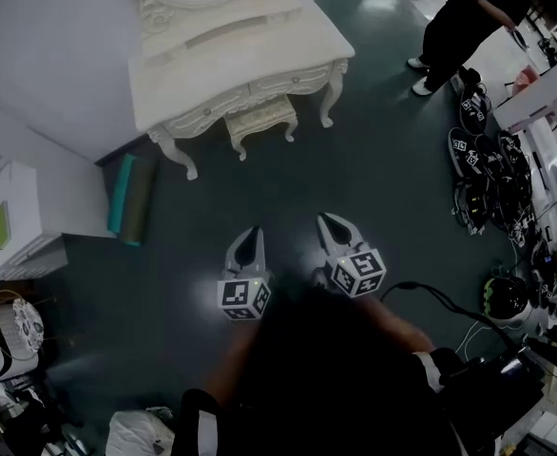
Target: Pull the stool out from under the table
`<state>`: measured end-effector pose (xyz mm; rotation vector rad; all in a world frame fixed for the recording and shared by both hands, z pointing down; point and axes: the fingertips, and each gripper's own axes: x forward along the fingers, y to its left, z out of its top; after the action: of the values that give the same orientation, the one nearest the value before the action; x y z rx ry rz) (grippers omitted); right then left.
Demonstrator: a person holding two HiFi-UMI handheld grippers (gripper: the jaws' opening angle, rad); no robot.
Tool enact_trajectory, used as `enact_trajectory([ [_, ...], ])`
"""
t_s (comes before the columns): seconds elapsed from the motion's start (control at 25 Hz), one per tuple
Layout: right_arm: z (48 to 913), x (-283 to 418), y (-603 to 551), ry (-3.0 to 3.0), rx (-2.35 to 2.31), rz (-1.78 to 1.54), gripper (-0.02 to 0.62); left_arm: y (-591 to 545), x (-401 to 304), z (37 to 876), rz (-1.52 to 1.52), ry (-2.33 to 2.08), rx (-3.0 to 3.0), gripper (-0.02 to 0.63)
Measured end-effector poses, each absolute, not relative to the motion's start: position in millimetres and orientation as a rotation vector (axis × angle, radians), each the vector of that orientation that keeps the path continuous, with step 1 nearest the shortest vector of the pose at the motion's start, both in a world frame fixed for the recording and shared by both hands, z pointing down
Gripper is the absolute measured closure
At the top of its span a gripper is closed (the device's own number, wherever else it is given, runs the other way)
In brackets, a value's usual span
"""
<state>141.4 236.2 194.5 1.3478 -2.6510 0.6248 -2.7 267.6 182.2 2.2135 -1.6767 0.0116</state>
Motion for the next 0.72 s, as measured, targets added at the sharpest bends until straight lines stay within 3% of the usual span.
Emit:
enact_trajectory([
  [0.72, 215.1, 55.5, 214.3, -2.587, 1.423, 0.768, 0.598, 245.9, -102.8, 198.4, 0.017, -1.627, 2.219, 0.6],
])
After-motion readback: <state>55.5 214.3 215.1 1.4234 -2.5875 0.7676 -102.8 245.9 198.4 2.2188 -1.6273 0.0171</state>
